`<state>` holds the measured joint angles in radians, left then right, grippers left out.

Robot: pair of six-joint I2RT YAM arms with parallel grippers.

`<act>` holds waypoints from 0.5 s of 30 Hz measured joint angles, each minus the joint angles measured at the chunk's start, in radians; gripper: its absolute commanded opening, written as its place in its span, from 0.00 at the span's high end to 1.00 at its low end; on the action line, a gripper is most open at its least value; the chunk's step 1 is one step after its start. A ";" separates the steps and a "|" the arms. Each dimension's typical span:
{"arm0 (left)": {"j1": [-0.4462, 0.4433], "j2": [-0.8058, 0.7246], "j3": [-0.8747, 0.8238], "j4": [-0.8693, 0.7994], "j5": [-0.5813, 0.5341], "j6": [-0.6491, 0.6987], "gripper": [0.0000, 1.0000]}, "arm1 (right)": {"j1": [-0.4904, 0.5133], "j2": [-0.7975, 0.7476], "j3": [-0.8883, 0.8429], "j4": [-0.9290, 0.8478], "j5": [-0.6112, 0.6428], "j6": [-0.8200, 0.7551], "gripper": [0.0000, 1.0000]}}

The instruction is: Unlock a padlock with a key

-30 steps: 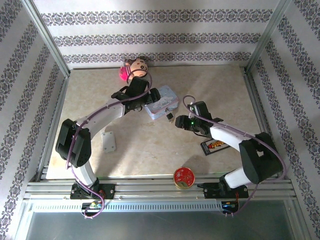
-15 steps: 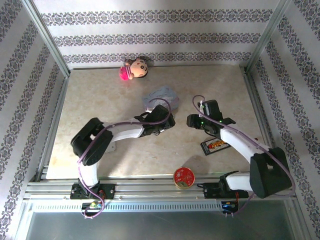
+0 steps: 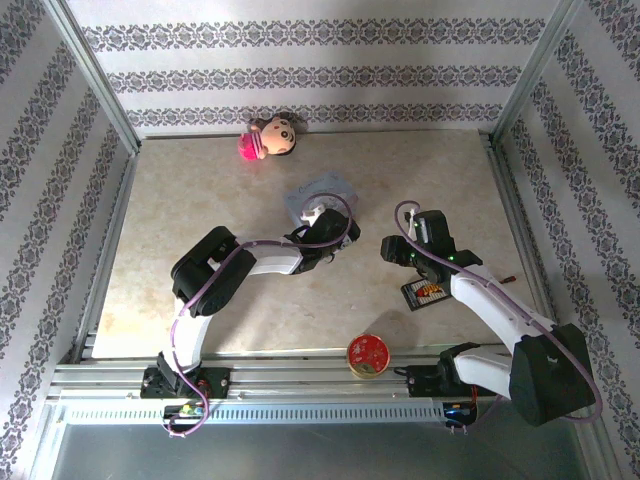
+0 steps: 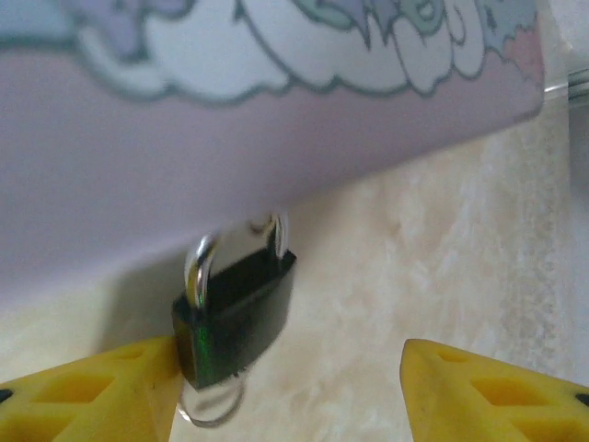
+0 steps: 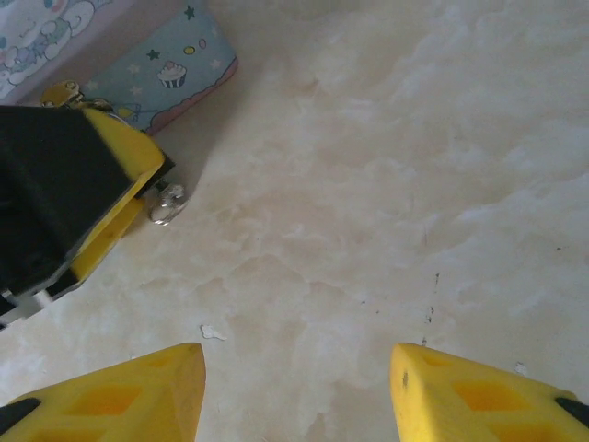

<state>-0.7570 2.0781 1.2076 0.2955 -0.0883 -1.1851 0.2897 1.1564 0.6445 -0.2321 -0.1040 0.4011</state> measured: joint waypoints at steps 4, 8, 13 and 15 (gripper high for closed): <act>0.011 0.033 0.010 0.053 -0.014 0.005 0.64 | 0.000 0.000 -0.002 0.011 0.000 0.007 0.45; 0.024 0.050 0.010 0.084 -0.021 0.029 0.87 | 0.000 0.002 -0.027 0.054 -0.014 0.008 0.46; 0.034 0.047 0.010 0.098 -0.005 0.045 0.97 | 0.012 0.017 -0.072 0.111 -0.021 -0.015 0.48; 0.039 0.038 0.005 0.086 0.014 0.045 1.00 | 0.029 0.023 -0.083 0.124 -0.021 -0.020 0.49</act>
<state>-0.7177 2.1162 1.2125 0.3813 -0.0742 -1.1404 0.3183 1.1790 0.5613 -0.1078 -0.1246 0.3813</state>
